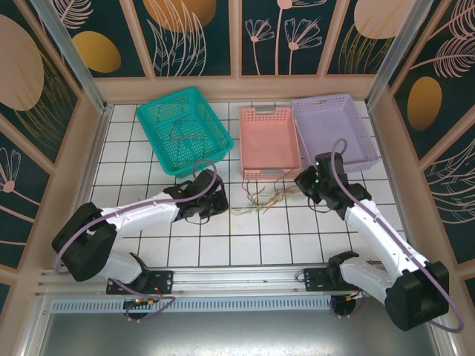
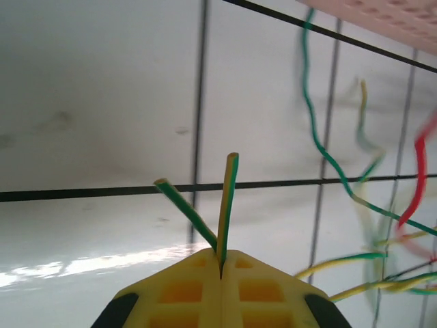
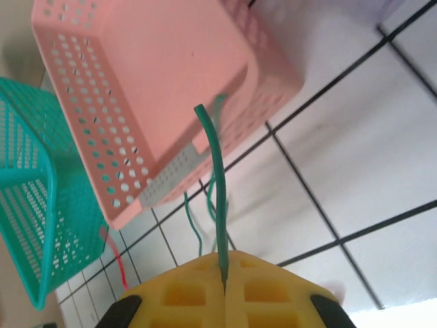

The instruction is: Untangle the cables

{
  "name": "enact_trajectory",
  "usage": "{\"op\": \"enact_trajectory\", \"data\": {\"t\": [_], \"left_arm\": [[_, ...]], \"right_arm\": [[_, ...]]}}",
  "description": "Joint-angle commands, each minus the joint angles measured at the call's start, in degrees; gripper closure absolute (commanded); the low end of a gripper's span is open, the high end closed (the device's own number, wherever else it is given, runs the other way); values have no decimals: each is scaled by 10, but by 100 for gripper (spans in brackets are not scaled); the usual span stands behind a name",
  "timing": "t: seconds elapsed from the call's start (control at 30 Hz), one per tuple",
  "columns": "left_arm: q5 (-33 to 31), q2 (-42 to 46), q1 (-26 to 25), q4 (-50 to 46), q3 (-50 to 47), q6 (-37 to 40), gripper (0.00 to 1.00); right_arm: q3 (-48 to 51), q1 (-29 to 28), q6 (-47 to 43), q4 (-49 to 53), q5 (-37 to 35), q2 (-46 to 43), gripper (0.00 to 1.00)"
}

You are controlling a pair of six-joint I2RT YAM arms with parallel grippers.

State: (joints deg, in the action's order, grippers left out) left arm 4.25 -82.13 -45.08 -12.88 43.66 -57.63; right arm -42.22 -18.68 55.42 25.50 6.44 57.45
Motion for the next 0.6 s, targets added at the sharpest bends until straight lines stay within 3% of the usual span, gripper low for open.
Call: {"op": "enact_trajectory", "data": {"t": [0.0,0.27,0.57], "left_arm": [[-49,10,14,-85,-18,25,100],[-55,8,14,-86,-16,38,100],[-112,19,14,-103,-6,9,100]], "right_arm": [[-30,34,-49,38,-14,-8,100],[-39,51,-73,72,-40,-24,100],[-89,135,-111,68,-51,-13,100]]}}
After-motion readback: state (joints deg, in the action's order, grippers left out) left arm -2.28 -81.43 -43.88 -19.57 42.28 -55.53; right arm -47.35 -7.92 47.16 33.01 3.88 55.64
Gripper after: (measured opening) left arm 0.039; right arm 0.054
